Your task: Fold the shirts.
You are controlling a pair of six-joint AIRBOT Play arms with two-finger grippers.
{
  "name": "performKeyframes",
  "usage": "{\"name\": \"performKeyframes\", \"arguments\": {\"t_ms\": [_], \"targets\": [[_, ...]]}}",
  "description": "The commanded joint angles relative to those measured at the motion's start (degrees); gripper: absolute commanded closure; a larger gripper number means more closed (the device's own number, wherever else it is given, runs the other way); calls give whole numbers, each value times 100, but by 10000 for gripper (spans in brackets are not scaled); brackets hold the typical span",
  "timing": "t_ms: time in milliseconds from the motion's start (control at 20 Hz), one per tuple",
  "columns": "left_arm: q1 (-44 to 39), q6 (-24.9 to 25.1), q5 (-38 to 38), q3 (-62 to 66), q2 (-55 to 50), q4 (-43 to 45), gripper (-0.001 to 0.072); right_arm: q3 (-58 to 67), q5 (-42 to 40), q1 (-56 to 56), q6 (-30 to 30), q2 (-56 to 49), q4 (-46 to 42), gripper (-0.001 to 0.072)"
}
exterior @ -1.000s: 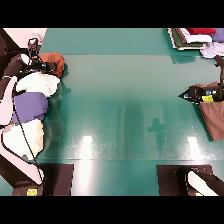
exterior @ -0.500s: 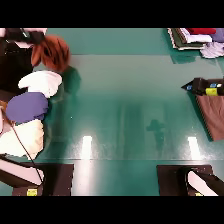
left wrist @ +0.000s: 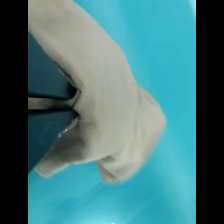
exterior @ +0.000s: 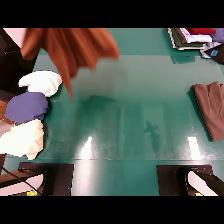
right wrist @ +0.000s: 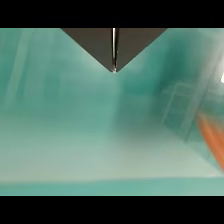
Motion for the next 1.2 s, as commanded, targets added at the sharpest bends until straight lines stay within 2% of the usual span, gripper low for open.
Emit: {"name": "performKeyframes", "arguments": {"t_ms": [0, 200, 250, 300, 350, 400, 650, 700, 900, 1050, 1100, 1150], "targets": [[-1082, -144, -479, -1272, 133, -13, 683, 507, 289, 4, 2, 4, 2, 695], [-2092, -140, 345, -3340, 61, -50, 681, 616, 573, 4, 2, 4, 2, 695], [-2197, -136, 555, -3689, 26, -59, 656, 612, 640, 4, 2, 2, -2, 695], [-2221, -151, 752, -3965, 15, -76, 362, 612, 671, 4, 2, 2, 0, 695], [-2168, -284, 809, -4074, 2, -48, 116, 612, 695, 4, 2, 2, 0, 695], [-2050, -374, 743, -4068, 15, -24, 95, 612, 708, 4, 2, 4, 0, 695], [-1327, -592, -87, -4111, 232, -129, 96, 612, 730, 4, 2, 2, -2, 695], [-1329, -592, -39, -4297, 273, -157, 96, 612, 737, 4, 2, 4, -2, 695], [-1370, -278, 474, -5071, 264, -1384, 95, 612, 745, 4, 2, 2, -2, 695], [-1416, -269, 981, -5416, 254, -1335, 97, 612, 828, 4, 2, 2, -2, 695], [-1416, -310, 1104, -5464, 254, -1093, 152, 610, 922, 4, 2, 0, -28, 695], [-1410, -358, 1150, -5462, 256, -739, 449, 551, 1012, 4, 4, 4, -39, 695]]}}
